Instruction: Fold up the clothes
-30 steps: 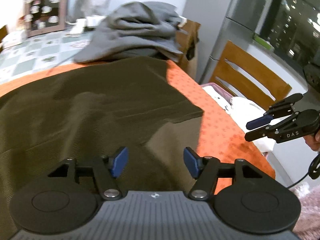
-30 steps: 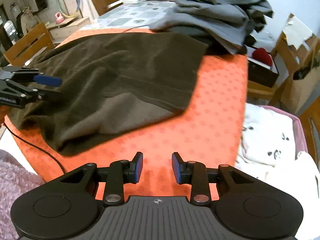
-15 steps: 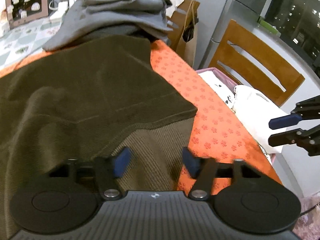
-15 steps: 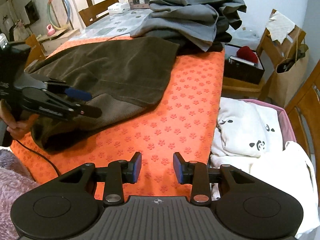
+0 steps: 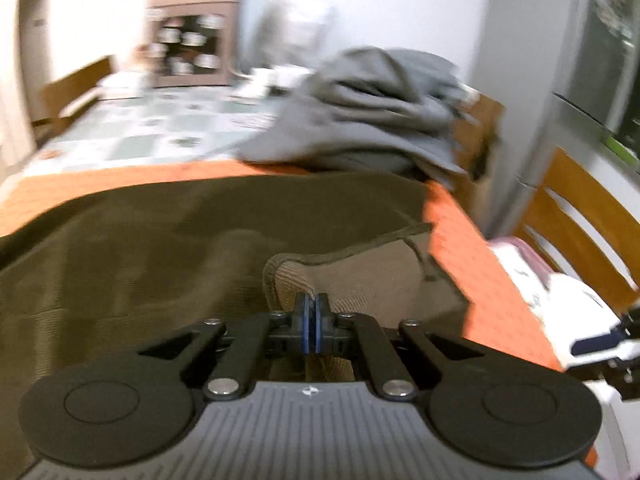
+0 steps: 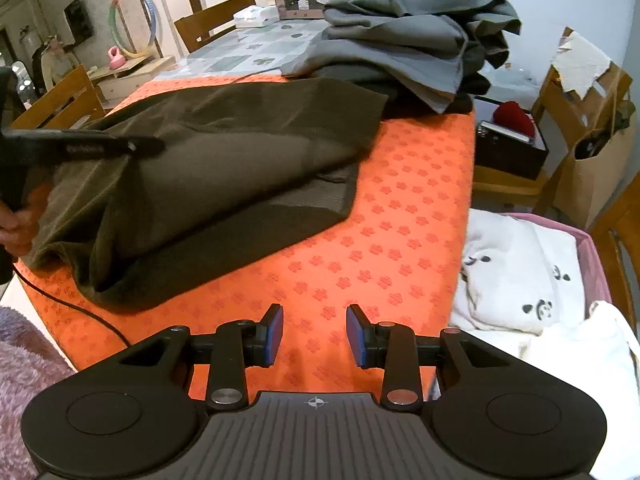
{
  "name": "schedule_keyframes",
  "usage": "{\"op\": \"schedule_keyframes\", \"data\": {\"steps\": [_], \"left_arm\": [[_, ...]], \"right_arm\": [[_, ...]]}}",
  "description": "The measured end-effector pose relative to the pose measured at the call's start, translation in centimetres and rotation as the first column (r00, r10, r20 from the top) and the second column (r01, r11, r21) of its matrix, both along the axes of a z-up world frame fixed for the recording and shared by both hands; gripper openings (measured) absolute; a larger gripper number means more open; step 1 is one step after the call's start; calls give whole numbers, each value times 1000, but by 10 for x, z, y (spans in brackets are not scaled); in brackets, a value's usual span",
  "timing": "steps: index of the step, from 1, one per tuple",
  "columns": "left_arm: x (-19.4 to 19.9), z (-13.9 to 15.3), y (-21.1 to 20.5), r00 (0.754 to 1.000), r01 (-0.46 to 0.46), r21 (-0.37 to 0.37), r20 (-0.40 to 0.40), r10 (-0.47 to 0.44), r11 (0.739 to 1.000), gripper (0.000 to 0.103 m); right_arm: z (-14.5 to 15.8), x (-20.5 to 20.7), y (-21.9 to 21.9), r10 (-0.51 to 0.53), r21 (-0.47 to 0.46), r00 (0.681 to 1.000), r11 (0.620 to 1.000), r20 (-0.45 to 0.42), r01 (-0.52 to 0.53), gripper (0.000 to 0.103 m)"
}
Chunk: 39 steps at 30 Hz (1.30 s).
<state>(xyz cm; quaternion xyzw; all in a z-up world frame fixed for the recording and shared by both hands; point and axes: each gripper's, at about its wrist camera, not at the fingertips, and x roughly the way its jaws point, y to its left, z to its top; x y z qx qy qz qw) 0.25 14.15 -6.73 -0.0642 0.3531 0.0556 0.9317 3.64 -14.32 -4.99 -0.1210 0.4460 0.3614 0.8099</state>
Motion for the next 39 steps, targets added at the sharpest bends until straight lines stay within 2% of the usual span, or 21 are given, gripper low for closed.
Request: {"op": "schedule_keyframes", "data": {"steps": [6,9,14,16,18,19,26,28,31,32,33,35,36,39], "left_arm": [[-21,0,36,986,-160,51,-36,162,986,3],[-29,-7,48,978,-190,38,-80,193,981,4],[-39,-12,54,976,-185,15,-117,185,983,7],[-42,-10,57,976,-182,-2,-124,180,983,16],[-50,-5,60,980,-170,-9,-104,168,985,30],[-53,-2,62,982,-164,-12,-94,162,986,32],[-69,12,89,984,-154,-33,-93,151,987,41],[-72,14,97,985,-148,-40,-94,144,988,45],[-74,15,105,988,-126,-46,-99,121,991,47],[-74,14,107,989,-117,-47,-101,112,992,47],[-74,14,108,989,-111,-48,-102,106,993,47],[-73,13,110,991,-97,-53,-102,91,994,47],[-71,14,111,992,-88,-59,-99,82,994,48],[-65,13,113,994,-60,-93,-92,51,994,50]], "right_arm": [[-5,2,35,35,4,999,999,-10,-35,37],[-9,7,58,41,0,999,999,-16,-41,37],[-18,16,95,29,13,999,1000,-42,-29,37],[-22,18,111,31,18,998,999,-50,-30,37],[-27,17,126,42,18,997,999,-57,-41,37],[-29,15,133,52,13,997,999,-56,-51,37],[-49,-8,178,110,-51,994,993,-26,-111,38],[-54,-16,187,121,-78,993,989,-10,-122,42],[-58,-27,198,131,-112,990,986,47,-125,43],[-58,-30,201,133,-120,989,985,65,-125,41],[-59,-32,203,135,-121,988,985,72,-126,33],[-58,-35,207,141,-125,986,984,86,-130,16],[-58,-38,208,138,-130,986,984,94,-126,4],[-55,-38,200,72,-129,991,990,115,-57,3]]}}
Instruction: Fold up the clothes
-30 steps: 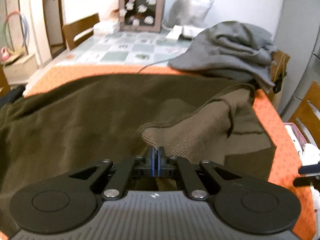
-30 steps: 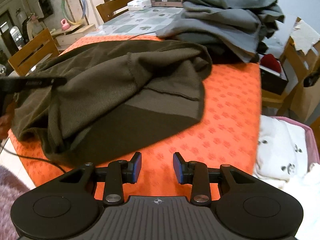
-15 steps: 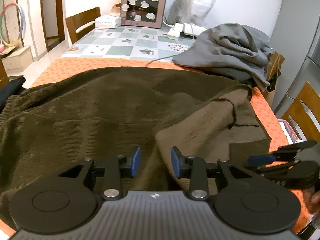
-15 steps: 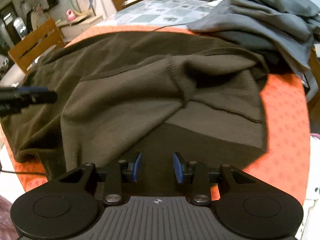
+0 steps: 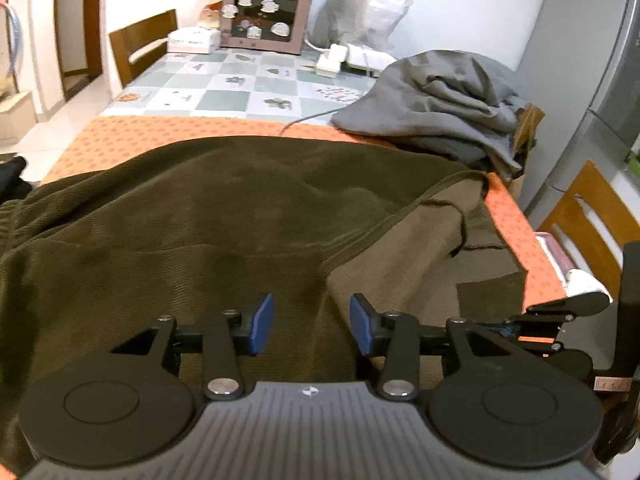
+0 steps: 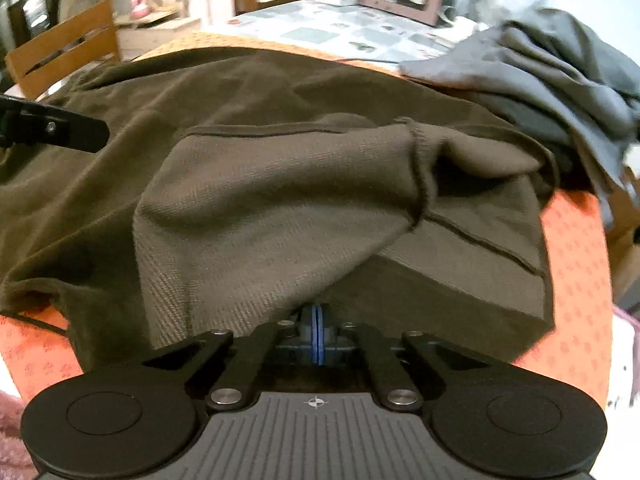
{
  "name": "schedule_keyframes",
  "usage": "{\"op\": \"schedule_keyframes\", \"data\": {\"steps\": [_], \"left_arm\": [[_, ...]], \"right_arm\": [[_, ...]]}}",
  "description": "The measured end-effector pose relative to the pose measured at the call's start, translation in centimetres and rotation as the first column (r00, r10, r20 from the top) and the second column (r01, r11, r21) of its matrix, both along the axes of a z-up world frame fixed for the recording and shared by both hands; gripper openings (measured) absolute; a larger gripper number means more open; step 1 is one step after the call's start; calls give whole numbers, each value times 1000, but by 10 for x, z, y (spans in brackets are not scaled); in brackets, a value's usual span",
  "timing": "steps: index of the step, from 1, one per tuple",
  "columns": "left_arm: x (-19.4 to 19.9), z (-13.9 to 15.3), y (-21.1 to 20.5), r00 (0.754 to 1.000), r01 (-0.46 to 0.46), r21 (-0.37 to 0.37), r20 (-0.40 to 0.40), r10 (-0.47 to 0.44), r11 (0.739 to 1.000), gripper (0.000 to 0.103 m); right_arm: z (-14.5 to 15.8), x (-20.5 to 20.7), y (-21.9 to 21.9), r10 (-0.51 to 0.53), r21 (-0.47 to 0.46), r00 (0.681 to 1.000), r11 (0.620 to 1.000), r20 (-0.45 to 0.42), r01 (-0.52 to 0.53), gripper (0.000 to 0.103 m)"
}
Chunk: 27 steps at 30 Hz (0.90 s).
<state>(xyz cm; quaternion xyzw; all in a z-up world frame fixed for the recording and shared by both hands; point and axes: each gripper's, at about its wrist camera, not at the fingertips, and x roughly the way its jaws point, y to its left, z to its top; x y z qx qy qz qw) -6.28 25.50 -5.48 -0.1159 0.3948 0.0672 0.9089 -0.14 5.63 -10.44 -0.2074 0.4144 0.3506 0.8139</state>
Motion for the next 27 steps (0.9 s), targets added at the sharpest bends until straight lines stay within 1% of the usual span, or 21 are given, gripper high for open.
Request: {"op": "schedule_keyframes", "data": {"steps": [4,7,10,11,13,16,17,20,21,23,24,25,26,27], "left_arm": [[11,-4,-1,999,37,-46,-7,-38,998,56],[22,-10,-5,998,61,-73,-20,-63,995,58],[31,-14,-9,997,73,-94,-31,-76,993,60],[34,-15,-10,996,77,-101,-34,-81,992,60],[38,-15,-15,995,95,-101,-32,-98,990,60],[43,-16,-21,992,120,-92,-32,-123,988,61],[44,-16,-22,991,124,-89,-35,-127,988,62],[46,-17,-20,993,110,-85,-40,-113,990,64],[46,-18,-19,993,103,-84,-42,-107,991,64],[47,-19,-16,995,84,-87,-46,-88,993,65],[48,-19,-13,996,71,-90,-49,-75,993,65],[48,-19,-11,997,63,-97,-46,-67,993,65],[48,-19,-10,997,55,-104,-42,-60,993,65],[48,-18,-8,998,47,-111,-39,-52,993,67]], "right_arm": [[13,3,-30,-139,50,990,989,4,139,3],[26,3,-65,-268,90,964,960,1,266,3],[32,-1,-102,-395,108,919,912,-21,395,3],[33,-4,-113,-437,110,899,892,-31,438,3],[29,-8,-135,-522,103,849,843,-81,528,3],[18,-17,-159,-585,64,798,799,-148,598,3],[16,-21,-164,-594,55,789,792,-157,607,3],[17,-20,-175,-612,75,772,773,-173,630,4],[17,-20,-179,-617,82,766,767,-178,637,6],[19,-13,-181,-625,101,761,757,-175,645,7],[19,-10,-181,-629,109,758,753,-175,649,10],[18,-4,-182,-632,115,754,748,-176,654,17],[16,1,-182,-636,121,751,743,-176,658,20],[13,5,-183,-643,120,745,737,-179,665,25]]}}
